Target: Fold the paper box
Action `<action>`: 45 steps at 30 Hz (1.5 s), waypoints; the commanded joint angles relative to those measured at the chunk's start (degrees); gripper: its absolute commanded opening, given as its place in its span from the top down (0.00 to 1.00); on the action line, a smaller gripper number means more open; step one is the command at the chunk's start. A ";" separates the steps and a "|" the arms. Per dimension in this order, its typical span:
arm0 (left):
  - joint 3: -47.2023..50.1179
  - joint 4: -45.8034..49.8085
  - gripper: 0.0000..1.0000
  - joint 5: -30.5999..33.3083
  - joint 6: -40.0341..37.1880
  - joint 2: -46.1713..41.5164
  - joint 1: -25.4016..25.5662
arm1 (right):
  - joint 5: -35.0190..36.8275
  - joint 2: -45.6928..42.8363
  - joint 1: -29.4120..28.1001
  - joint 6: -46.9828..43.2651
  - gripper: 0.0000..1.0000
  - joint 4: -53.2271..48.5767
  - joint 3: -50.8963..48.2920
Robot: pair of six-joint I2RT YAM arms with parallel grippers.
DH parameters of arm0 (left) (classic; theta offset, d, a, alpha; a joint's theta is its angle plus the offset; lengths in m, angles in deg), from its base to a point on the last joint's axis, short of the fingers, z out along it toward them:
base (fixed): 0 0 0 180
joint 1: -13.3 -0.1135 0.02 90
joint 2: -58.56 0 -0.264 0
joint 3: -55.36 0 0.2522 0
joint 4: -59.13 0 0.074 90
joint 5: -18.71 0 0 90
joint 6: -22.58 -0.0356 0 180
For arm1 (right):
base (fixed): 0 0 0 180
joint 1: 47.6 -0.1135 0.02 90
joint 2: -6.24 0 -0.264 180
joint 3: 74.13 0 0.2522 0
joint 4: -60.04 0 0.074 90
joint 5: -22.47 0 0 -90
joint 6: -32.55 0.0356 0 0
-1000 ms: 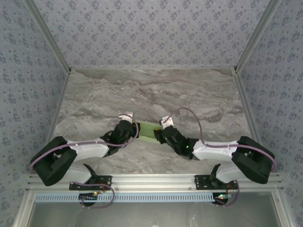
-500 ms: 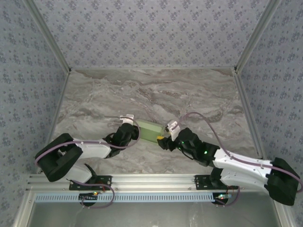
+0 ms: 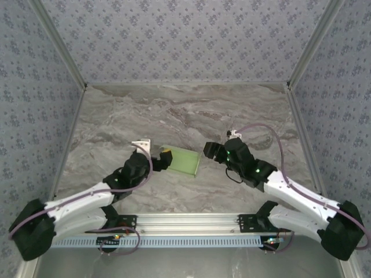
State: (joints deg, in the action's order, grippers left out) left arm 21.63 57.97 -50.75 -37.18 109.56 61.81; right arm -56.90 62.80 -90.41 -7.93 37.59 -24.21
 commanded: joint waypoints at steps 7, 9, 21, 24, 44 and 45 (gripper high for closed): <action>-4.49 13.61 0.01 1.34 -1.62 -12.26 -1.22 | -10.10 15.54 2.99 5.76 0.23 -5.13 11.37; -6.23 14.94 0.01 0.50 0.06 -10.63 -3.33 | -10.72 18.66 3.00 2.54 0.22 -7.62 14.47; -13.52 16.61 0.01 -21.51 4.02 6.11 -18.45 | -9.85 35.22 2.47 -21.25 0.27 -19.79 24.29; -12.87 14.93 0.01 -25.31 3.93 8.93 -18.81 | -8.45 38.54 1.68 -21.31 0.28 -20.00 24.56; -2.99 3.45 0.13 -27.50 5.83 27.70 -18.30 | -3.98 32.05 -0.53 -26.13 0.26 -26.20 28.38; -2.82 2.67 0.14 -27.48 6.34 28.23 -18.00 | -4.86 31.25 -0.52 -25.04 0.26 -27.13 27.64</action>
State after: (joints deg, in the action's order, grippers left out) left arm 16.78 61.99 -78.90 -32.37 135.44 43.32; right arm -61.14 97.29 -90.65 -32.33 15.08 2.90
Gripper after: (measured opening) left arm 0.866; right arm 0.741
